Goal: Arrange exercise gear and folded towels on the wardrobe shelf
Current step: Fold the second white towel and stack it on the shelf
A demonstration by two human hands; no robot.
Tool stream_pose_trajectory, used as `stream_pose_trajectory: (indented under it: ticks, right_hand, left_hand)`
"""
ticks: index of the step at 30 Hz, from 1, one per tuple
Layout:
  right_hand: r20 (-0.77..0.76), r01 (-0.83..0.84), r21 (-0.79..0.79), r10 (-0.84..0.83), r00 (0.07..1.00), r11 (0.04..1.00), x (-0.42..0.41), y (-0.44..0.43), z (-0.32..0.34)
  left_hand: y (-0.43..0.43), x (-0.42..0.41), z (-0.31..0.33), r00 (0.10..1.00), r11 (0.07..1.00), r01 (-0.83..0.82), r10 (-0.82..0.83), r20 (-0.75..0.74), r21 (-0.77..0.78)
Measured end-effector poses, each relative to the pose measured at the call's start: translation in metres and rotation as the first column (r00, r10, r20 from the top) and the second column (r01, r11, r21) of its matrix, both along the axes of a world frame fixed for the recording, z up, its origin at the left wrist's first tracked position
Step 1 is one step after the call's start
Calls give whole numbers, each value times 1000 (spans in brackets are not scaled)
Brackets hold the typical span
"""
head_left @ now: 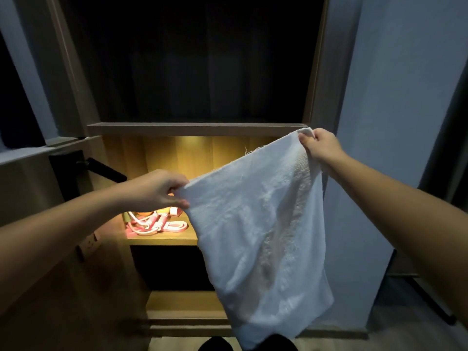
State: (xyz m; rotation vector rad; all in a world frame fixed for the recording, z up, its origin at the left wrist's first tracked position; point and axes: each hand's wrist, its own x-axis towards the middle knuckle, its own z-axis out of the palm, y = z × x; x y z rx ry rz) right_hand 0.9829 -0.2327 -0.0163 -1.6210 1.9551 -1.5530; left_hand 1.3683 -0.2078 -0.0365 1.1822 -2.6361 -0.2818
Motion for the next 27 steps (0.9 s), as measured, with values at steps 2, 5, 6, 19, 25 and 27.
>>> stream_pose_trajectory:
  ticks: [2,5,6,19,25,27]
  right_hand:
    - [-8,-2,13,2,1000,1000,2,-1,0]
    - [24,-71,-15,71,997,997,22,-4,4]
    - [20,-108,-37,108,994,994,33,-5,7]
    - [-39,31,59,-28,999,998,-4,-2,-1]
    - [-20,-27,79,29,999,996,3,-4,3]
    - [-2,-44,62,44,999,997,2,-3,4]
  left_hand:
    - [-6,3,-2,999,999,-19,17,-31,-48]
    - [-20,-17,3,983,962,-128,92,-157,-240]
    - [-22,-32,7,968,949,-158,95,-232,-272]
    - [-52,0,54,986,915,-168,156,-62,-367]
    - [-69,-4,30,882,918,-366,292,-370,-149]
    - [-71,-5,27,855,935,-342,267,-445,-96]
